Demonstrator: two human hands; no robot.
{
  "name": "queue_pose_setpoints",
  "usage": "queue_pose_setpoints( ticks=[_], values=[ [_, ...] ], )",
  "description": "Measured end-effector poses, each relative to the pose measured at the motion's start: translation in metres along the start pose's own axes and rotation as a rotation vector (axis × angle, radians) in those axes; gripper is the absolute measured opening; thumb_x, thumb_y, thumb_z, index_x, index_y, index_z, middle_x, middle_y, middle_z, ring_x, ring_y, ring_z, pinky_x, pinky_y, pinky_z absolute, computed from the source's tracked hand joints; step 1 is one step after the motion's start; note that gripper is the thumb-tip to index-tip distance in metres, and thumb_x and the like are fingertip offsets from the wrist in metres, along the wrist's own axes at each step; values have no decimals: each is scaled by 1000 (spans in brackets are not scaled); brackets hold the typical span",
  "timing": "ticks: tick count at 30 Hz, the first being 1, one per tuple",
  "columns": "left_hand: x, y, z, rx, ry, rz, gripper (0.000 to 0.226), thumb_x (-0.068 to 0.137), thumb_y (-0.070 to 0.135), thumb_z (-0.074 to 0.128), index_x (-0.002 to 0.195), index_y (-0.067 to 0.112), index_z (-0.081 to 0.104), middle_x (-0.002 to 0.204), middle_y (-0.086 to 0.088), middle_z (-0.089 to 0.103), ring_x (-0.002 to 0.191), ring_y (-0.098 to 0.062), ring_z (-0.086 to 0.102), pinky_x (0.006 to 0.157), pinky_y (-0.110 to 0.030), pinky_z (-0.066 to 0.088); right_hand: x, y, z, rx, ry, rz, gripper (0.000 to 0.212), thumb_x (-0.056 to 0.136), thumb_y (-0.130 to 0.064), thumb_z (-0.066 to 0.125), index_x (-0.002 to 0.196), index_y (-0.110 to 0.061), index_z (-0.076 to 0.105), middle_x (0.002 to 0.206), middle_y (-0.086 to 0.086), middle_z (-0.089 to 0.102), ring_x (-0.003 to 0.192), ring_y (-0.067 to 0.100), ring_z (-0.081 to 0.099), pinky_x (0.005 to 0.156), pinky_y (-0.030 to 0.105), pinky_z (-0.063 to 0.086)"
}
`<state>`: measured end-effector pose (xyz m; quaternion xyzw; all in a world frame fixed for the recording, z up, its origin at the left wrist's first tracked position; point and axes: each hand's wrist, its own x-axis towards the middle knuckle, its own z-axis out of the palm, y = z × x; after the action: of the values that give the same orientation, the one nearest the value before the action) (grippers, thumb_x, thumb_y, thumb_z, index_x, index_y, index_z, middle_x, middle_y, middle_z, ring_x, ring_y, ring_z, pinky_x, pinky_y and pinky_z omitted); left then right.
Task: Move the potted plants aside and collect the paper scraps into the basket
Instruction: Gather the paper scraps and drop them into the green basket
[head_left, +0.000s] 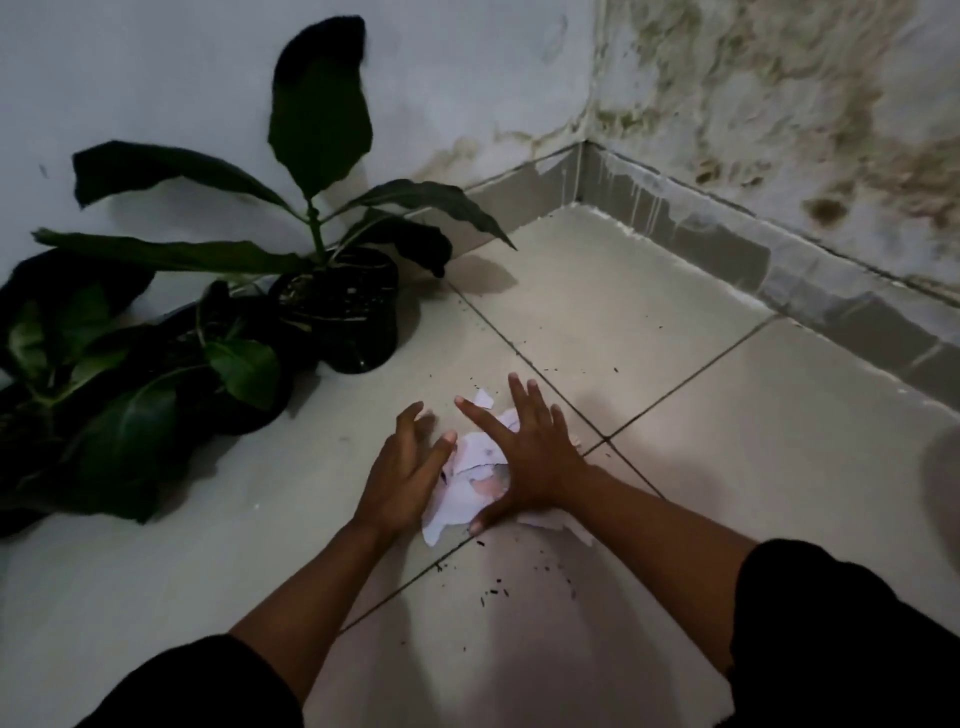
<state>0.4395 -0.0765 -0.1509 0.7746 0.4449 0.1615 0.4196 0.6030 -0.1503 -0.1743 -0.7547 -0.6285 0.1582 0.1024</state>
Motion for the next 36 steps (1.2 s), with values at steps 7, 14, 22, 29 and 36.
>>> queue_pose_setpoints(
  ticks=[7,14,22,29,36],
  values=[
    [-1,7,21,-256,152,-74,46,96,34,47,138,22,31,120,1,56,114,-18,52,89,-21,42,20,-13,-5,-26,-172,-44,100,65,-68,69,148,-41,20,161,3,0,148,31,-6,113,64,0],
    [-4,-3,5,151,-13,50,58,76,58,54,126,28,48,126,2,55,118,-20,46,99,-39,41,-16,-2,-9,139,62,-218,18,79,-9,55,85,-5,71,88,15,67,84,33,62,71,32,39],
    [-22,3,-11,703,-399,190,89,74,61,66,146,29,26,147,0,24,135,-24,22,109,-35,26,-54,26,-43,96,23,-41,48,84,-44,57,125,-18,60,130,15,57,121,29,53,96,28,42],
    [-20,2,-16,548,-397,151,61,75,33,75,131,25,52,131,-5,39,119,-24,41,99,-29,38,-65,27,-53,-274,-489,36,126,50,-66,80,140,-60,-8,153,17,-30,140,49,-17,110,65,16],
    [-24,-2,-7,483,-298,207,24,83,24,67,106,18,68,106,-4,58,97,-16,55,79,-22,43,-53,22,-53,-323,-390,-82,84,71,-34,79,141,-45,35,144,14,34,128,31,42,106,35,37]
  ],
)
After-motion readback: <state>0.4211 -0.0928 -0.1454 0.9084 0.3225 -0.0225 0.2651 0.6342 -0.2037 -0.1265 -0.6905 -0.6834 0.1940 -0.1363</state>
